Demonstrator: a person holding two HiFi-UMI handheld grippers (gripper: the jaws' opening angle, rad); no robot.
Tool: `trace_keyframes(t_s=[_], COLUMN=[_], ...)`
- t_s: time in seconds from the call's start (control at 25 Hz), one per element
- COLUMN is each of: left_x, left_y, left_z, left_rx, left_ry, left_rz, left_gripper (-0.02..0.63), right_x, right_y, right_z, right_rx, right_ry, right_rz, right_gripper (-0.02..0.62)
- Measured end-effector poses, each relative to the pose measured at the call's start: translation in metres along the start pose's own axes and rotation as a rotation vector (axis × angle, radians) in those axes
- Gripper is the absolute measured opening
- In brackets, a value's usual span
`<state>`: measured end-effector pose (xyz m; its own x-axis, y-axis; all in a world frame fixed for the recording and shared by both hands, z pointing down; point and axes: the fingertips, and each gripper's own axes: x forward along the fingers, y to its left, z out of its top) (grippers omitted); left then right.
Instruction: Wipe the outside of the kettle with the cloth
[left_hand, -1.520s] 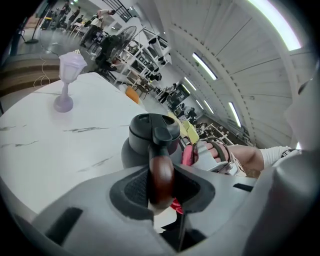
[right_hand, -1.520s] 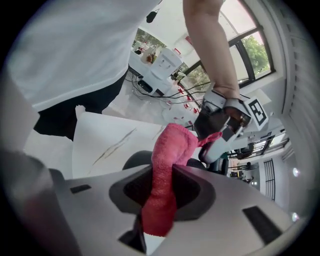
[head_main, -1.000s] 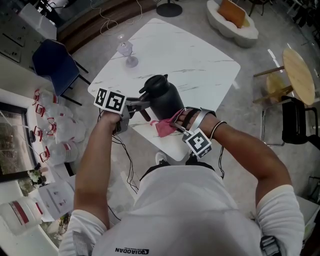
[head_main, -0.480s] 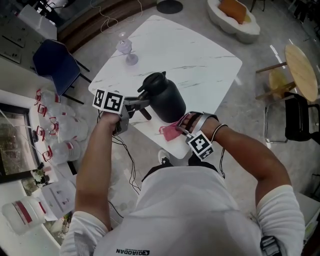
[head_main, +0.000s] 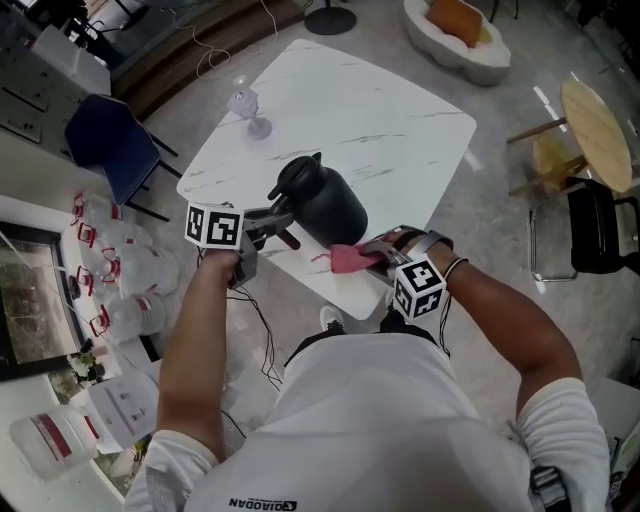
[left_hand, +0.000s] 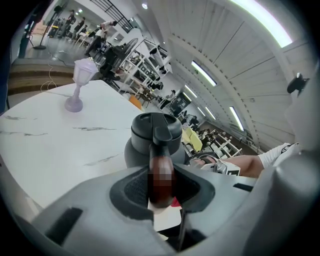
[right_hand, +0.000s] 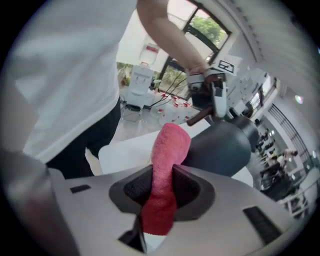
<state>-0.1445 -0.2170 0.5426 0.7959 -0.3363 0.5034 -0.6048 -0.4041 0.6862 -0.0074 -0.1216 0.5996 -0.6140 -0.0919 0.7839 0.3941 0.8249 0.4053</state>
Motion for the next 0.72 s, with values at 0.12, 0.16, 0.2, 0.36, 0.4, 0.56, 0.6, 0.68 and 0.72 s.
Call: trace_keyframes(t_s=[0.12,0.16,0.2,0.36,0.4,0.56,0.6,0.68,0.72], left_x=[-0.004,-0.006,-0.007,-0.010,-0.010,-0.010,-0.010,-0.010,-0.010], left_y=[0.002,0.003,0.004,0.000,-0.002,-0.008,-0.009,-0.012,-0.014], left_z=[-0.004,-0.006,-0.007,-0.018,-0.020,-0.027,-0.029,-0.035,-0.037], left_rx=[-0.009,-0.003,0.008,0.062,0.074,0.097,0.103,0.123,0.136], left_ry=[-0.052,-0.065,-0.075,-0.094,-0.099,-0.130,-0.139,-0.149,-0.153], left_rz=[-0.007,-0.005,0.001,0.026,0.030,0.054,0.062,0.080,0.088], left_gripper=[0.104,0.104,0.104,0.103,0.103,0.102,0.102,0.101,0.101], right_x=[-0.026,-0.036,-0.046,-0.078,-0.085,-0.105,-0.106,-0.106,-0.105], right_y=[-0.012,-0.018,-0.026,-0.059,-0.068,-0.101,-0.108,-0.122,-0.129], right_z=[0.006,0.007,0.008,0.004,0.003,0.010,0.016,0.033,0.042], right_rx=[0.243,0.325,0.412,0.816,0.918,1.271,1.334,1.424,1.454], right_ry=[-0.083,-0.112,-0.142,-0.291,-0.331,-0.496,-0.538,-0.632,-0.681], right_rz=[-0.027,-0.048,-0.074,-0.192,-0.222,-0.294,-0.294,-0.274,-0.261], right_gripper=[0.107,0.107,0.107,0.109,0.107,0.107,0.107,0.107,0.107])
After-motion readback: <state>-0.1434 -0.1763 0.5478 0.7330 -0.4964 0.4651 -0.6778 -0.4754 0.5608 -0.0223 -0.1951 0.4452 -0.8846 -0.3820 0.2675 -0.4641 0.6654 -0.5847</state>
